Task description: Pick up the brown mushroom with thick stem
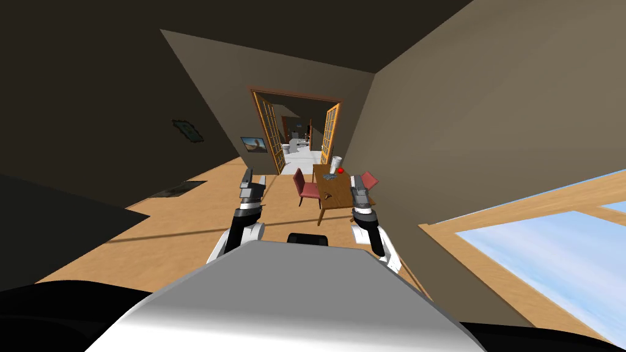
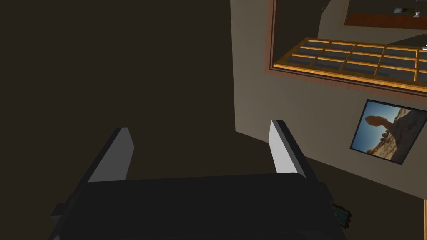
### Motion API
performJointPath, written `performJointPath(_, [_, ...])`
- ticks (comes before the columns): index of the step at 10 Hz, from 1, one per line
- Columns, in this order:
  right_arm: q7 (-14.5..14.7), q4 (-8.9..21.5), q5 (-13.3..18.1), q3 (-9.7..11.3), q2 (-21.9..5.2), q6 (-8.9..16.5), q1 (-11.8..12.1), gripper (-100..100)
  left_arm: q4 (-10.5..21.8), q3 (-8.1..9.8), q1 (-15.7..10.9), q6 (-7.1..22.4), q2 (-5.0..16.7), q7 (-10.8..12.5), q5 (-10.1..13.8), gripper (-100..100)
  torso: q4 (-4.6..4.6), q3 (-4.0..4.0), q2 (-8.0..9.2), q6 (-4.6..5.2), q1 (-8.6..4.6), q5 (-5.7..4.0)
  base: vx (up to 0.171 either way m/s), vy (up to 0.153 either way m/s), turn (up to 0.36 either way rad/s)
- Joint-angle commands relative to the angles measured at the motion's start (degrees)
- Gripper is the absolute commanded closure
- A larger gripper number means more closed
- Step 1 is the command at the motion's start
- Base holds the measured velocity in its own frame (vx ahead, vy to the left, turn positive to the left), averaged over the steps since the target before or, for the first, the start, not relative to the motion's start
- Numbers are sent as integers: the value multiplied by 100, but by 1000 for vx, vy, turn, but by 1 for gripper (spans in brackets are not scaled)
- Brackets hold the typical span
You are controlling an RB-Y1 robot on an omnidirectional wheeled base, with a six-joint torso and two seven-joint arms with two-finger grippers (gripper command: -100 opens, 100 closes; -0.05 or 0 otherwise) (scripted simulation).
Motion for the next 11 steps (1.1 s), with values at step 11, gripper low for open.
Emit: performJointPath(11, [1714, 1476, 1729, 202, -1321, 322, -130, -100, 0, 0, 0, 0, 1, 0, 0, 0, -7, -18, -32, -5, -6, 0, 34, 78, -129])
